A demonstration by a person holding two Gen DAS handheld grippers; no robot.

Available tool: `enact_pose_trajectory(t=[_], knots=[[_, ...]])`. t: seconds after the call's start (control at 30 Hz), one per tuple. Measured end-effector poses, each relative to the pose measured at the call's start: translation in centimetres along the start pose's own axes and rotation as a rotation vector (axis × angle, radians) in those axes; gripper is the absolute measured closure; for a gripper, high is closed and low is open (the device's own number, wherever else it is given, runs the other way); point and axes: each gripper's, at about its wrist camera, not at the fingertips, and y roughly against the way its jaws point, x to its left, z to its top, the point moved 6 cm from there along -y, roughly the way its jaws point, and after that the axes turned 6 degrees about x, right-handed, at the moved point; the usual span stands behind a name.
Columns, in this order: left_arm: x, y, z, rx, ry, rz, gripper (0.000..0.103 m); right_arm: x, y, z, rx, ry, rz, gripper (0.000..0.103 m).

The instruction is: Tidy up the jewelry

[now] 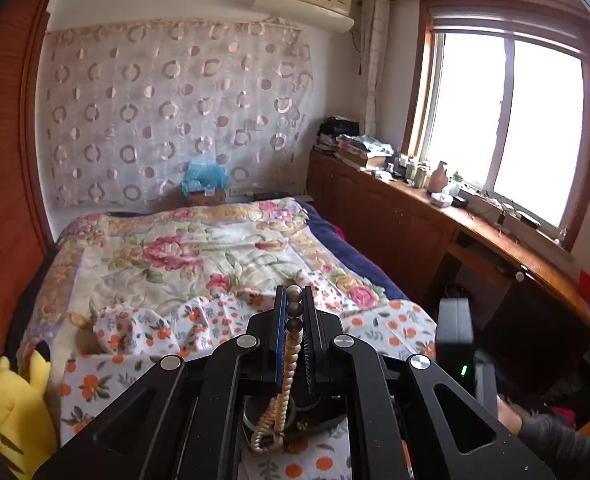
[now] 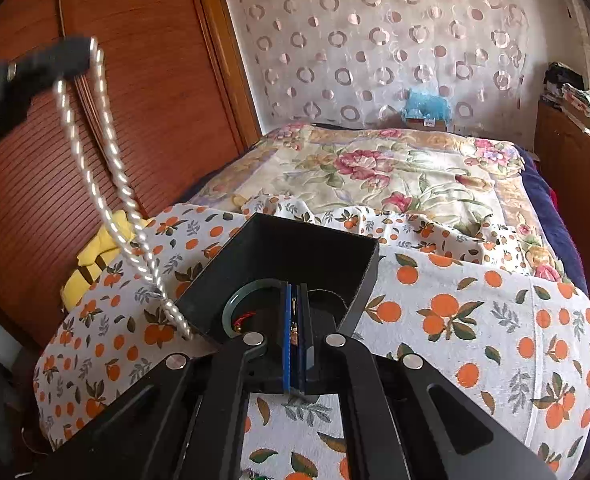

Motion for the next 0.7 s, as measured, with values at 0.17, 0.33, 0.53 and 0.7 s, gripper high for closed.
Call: enact_pose_trajectory(t=[0.17, 0.33, 0.53, 0.7], knots=[[-0.1, -0.5, 1.6, -0.01, -0.027, 0.037, 0.097, 0.1, -1.0, -0.6, 0.022, 0.005, -0.006, 0.099], [0.1, -2.8, -0.3, 0.047, -0.033, 0.055, 0.096, 0.1, -1.0, -0.8, 0.018, 0.008, -0.014, 0.093], [0.8, -4.5, -4.2, 0.111, -0.032, 0.067, 0.096, -0.3, 0.7, -2.0, -0.006, 0.013, -0.035, 0.08], [0.9, -4.5, -9.7, 0.169, -0.035, 0.064, 0.089, 0.8, 2.3, -4.8, -0.002, 0.057, -0.067, 0.08]])
